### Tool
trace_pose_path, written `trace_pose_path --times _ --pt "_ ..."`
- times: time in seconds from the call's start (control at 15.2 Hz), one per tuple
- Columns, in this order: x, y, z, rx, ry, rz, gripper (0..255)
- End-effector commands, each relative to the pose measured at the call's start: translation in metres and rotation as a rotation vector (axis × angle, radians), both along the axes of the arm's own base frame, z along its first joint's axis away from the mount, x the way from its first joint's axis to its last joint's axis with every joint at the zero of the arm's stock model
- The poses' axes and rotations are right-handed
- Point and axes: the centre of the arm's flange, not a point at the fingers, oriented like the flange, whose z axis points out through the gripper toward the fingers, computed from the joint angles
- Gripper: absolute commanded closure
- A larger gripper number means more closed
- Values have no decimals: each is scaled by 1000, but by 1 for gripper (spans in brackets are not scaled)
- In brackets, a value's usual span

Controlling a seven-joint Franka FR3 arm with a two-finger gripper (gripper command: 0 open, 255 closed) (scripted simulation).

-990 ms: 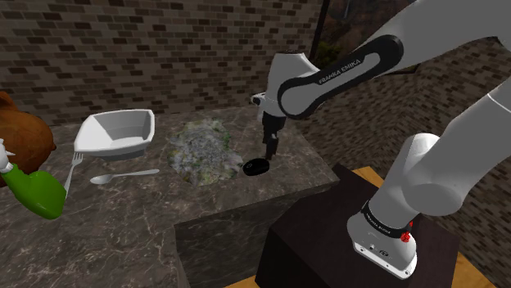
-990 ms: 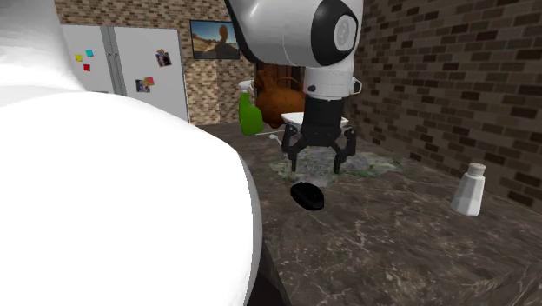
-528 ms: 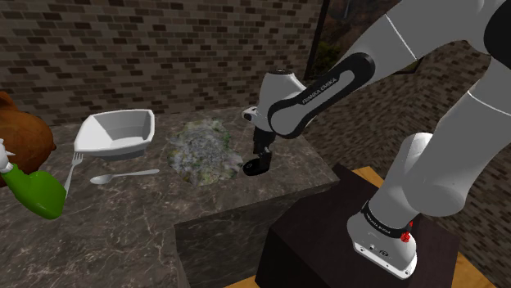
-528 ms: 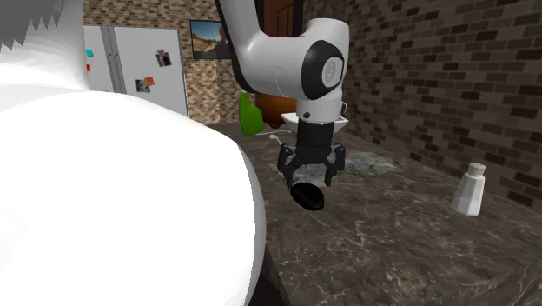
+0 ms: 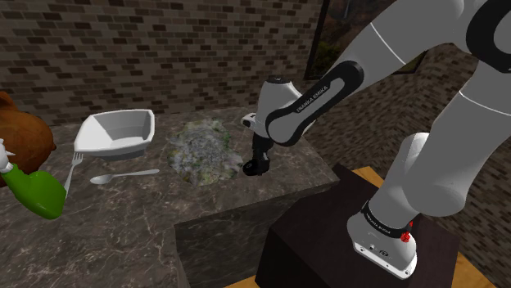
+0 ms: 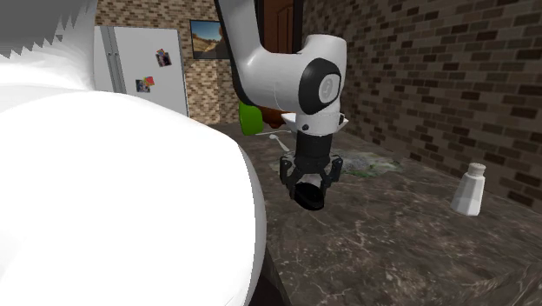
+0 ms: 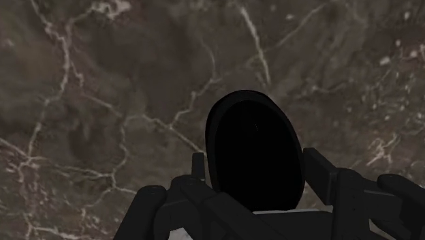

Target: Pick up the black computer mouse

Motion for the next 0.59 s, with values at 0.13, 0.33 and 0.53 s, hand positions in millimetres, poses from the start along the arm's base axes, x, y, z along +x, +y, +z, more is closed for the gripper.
trace_pose_path --times 0.13,0.33,0.53 --pt "0 0 -1 0 1 -1 255" --pt "0 0 -1 0 1 -1 255" --pt "0 -1 10 0 1 -1 255"
